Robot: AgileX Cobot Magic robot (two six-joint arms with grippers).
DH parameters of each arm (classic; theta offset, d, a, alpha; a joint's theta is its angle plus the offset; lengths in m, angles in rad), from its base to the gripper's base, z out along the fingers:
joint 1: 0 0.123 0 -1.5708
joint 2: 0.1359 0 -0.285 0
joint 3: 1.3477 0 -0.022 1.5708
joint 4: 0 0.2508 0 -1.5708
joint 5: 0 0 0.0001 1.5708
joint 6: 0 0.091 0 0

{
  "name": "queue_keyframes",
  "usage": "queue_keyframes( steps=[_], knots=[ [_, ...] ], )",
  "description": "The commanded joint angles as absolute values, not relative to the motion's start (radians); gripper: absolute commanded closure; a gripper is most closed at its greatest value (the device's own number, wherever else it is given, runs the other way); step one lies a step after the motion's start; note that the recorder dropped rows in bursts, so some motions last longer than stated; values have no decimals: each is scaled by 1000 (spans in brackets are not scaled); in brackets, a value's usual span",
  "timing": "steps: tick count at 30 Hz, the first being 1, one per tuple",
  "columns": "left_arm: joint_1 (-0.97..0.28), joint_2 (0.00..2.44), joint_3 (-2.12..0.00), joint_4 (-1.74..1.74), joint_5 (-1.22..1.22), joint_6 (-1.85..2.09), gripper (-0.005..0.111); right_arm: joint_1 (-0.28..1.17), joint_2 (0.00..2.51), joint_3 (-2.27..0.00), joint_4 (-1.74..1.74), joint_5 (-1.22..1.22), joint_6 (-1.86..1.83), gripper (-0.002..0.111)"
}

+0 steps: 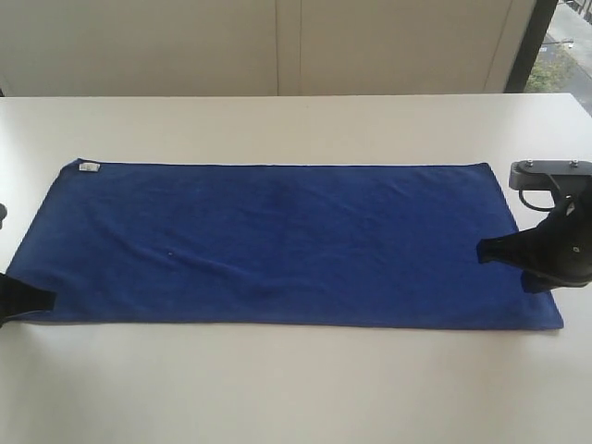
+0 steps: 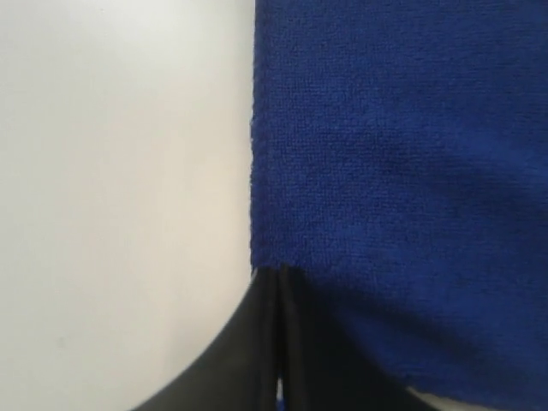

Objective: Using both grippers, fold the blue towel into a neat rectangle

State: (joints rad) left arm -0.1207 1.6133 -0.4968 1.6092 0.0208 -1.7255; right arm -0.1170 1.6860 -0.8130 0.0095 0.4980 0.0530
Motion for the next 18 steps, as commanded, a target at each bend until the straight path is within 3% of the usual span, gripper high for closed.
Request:
queue_keyframes(
  steps=[1,18],
  knots=[
    [-125,1656,-478,1593,34,-1735,107,-119,1678,-807,9,491,57,108],
    [-125,1656,-458,1561,47,-1732,107,-119,1678,-807,9,487,57,108]
  ],
)
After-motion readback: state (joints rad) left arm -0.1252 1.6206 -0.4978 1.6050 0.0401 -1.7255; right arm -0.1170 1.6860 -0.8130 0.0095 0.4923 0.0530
